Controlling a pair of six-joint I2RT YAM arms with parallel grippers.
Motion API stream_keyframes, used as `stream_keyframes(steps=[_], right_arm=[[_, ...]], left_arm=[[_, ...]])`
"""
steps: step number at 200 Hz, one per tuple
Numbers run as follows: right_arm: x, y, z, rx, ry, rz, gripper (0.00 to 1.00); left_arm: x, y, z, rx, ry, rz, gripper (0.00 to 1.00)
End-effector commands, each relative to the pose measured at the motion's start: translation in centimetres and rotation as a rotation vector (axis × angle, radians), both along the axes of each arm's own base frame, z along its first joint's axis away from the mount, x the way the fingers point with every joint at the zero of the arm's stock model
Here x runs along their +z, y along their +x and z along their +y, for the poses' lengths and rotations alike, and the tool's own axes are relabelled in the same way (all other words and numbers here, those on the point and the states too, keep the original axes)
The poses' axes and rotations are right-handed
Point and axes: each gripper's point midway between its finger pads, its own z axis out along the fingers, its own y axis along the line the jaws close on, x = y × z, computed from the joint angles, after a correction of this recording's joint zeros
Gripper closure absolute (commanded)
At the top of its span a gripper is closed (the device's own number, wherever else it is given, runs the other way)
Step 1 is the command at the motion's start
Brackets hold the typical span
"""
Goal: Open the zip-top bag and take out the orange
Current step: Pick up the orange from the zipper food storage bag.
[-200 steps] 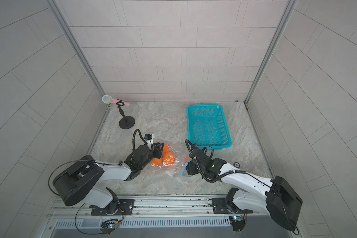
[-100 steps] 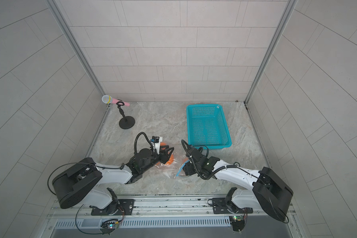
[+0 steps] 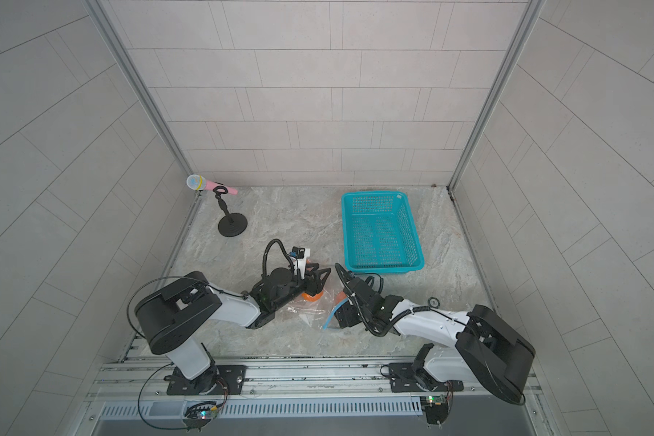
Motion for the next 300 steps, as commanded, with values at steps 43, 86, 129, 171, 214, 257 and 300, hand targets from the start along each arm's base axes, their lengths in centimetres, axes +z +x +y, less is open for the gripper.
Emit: stream_keyframes(steps=[43, 86, 129, 171, 214, 257, 300], right_arm=[[0.6, 0.6, -1.1, -0.034, 0.050, -0.105, 0.23], [3.5, -0.6, -1.7, -0.056, 0.084, -0.070, 0.39], [2.7, -2.4, -4.0, -0.094, -0.067, 0.133, 0.39], [4.4, -2.3, -2.9, 0.017, -0.181, 0.249, 0.39], [4.5, -4.0, -3.8, 0.087, -0.289, 0.403, 0.41], [5.6, -4.4, -6.9, 0.057, -0.449, 0.419, 0.44], [9.4, -2.6, -6.0, 0.024, -0.318, 0.236, 0.45]], left_arm=[[-4.4, 0.2, 1.3, 0.058, 0.132, 0.099, 0.41], [-6.6, 0.9, 2.5, 0.097, 0.162, 0.145, 0.54], [-8.0, 2.3, 4.4, 0.154, 0.138, 0.164, 0.55], [-7.2, 2.4, 4.8, 0.156, 0.120, 0.138, 0.55], [-6.1, 3.3, 6.2, 0.199, 0.140, 0.121, 0.54], [-5.1, 4.9, 8.5, 0.252, 0.117, 0.119, 0.53], [-4.3, 4.1, 8.1, 0.211, 0.073, 0.111, 0.51]])
